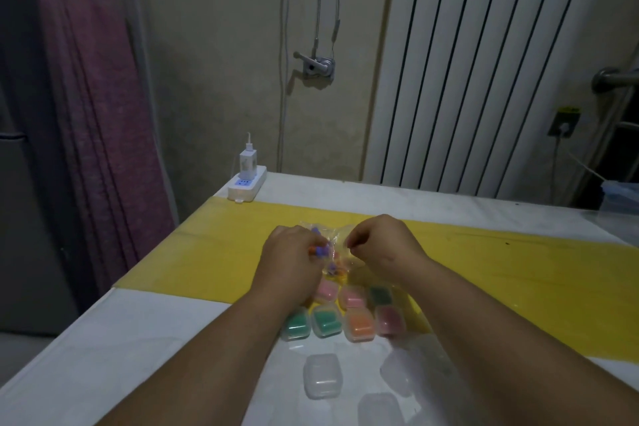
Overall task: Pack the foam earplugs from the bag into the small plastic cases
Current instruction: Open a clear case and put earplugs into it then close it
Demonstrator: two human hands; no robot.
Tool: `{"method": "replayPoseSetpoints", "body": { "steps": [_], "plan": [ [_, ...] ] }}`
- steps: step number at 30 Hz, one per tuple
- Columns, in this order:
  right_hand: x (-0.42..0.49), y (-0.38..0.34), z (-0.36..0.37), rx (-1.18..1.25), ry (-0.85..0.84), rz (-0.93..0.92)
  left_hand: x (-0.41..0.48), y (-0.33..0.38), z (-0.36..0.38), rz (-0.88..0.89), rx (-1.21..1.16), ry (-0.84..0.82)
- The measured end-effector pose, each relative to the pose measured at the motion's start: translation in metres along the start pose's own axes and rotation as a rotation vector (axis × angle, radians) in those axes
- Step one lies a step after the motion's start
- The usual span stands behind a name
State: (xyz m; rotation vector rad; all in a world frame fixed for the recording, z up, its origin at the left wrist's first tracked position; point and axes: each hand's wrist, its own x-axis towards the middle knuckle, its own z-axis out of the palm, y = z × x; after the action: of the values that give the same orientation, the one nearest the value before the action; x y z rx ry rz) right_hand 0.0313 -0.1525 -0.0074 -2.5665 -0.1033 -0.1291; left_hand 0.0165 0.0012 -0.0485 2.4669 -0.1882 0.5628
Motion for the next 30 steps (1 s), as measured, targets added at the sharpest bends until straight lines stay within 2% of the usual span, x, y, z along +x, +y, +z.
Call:
{"method": "replayPoseSetpoints", "body": {
  "steps": [5, 9, 15, 21, 24, 30],
  "plan": [
    [0.007, -0.004, 0.012, -0.118, -0.112, -0.006, 0.0, -0.003, 0.004, 0.001, 0.002, -0.048],
    [0.011, -0.002, 0.014, -0.114, -0.155, 0.021, 0.0, -0.006, 0.006, -0.035, -0.036, -0.058],
    [0.012, 0.002, 0.014, 0.035, -0.125, 0.092, 0.001, -0.011, 0.011, -0.072, -0.04, -0.072],
    [0.015, 0.0, 0.011, 0.11, -0.043, 0.049, 0.002, -0.013, 0.012, -0.083, -0.058, -0.069],
    [0.017, -0.004, 0.016, 0.094, -0.057, 0.023, 0.003, -0.014, 0.012, -0.101, -0.079, -0.068],
    [0.02, -0.001, 0.029, -0.001, -0.048, 0.097, 0.002, -0.013, 0.011, -0.085, -0.077, -0.036]
  ]
}}
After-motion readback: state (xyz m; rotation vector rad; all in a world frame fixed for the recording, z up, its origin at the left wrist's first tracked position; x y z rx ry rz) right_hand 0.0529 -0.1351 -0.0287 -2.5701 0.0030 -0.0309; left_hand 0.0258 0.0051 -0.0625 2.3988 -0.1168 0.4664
